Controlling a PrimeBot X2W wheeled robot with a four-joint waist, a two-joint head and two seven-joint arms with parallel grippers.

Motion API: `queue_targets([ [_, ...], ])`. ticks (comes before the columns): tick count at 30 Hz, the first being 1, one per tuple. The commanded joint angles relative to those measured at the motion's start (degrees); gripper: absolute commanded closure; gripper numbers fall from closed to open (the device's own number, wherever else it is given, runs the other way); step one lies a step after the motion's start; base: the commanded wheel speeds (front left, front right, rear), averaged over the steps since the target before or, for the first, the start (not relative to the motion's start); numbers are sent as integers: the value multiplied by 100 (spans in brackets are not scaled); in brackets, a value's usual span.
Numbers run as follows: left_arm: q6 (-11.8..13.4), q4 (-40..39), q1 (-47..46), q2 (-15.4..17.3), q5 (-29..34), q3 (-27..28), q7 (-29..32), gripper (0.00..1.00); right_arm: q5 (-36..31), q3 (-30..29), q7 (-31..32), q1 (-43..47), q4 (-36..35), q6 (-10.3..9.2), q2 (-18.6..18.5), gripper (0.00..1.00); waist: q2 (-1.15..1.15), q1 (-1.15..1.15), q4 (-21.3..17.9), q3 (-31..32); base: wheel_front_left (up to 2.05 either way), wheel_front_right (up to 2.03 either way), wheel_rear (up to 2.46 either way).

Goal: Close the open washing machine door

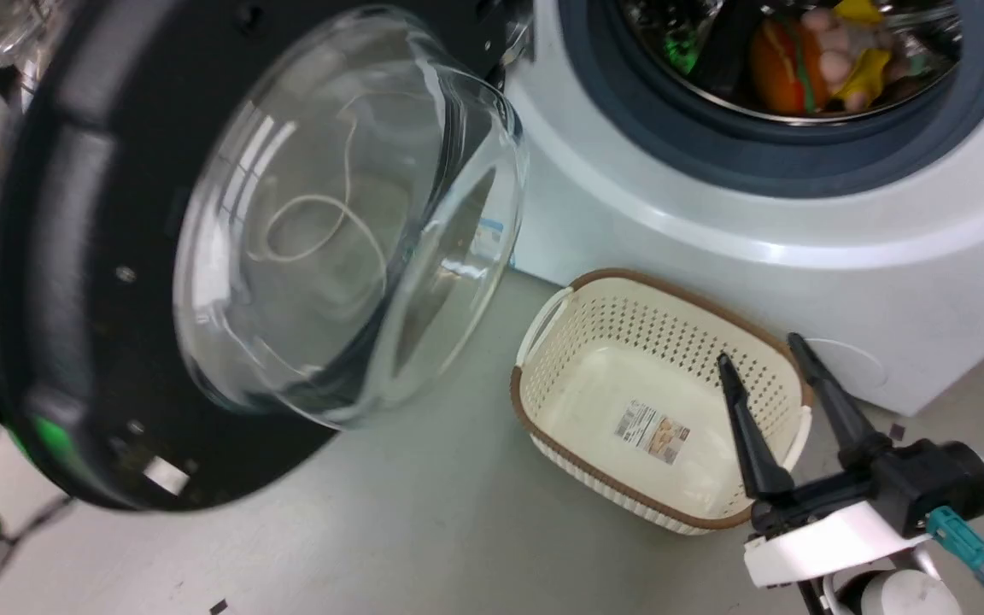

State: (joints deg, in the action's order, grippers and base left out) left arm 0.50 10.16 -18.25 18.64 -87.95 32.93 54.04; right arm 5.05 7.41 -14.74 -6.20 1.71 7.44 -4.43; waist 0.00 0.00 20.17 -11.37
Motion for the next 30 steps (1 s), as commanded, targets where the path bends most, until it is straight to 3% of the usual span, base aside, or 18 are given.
queue_targets([
  [1,-4,-229,241,-180,-151,-30,179,100,5,-60,-26,-68,-38,5,42,0,0,0,-86,110,0,0,0],
  [9,-36,-1414,1160,-843,-337,-433,690,100,15,-479,-26,11,-138,5,106,0,0,0,-326,318,0,0,0],
  [11,-46,-1830,1495,-1175,-213,-766,729,100,-5,-664,-26,35,-201,5,119,0,0,0,-461,366,0,0,0],
  [16,52,-2157,1771,-1483,-299,-1276,620,100,-46,-866,-26,30,-266,5,127,0,0,0,-708,347,0,0,0],
  [23,28,-2096,1923,-1572,-843,-2562,156,100,-91,-1067,-26,-58,-357,5,137,0,0,0,-1362,96,0,0,0],
  [30,-147,-1701,1450,-1575,-1010,-3630,-512,100,-39,-1094,-26,-234,-400,5,148,0,0,0,-2354,-351,0,0,0],
])
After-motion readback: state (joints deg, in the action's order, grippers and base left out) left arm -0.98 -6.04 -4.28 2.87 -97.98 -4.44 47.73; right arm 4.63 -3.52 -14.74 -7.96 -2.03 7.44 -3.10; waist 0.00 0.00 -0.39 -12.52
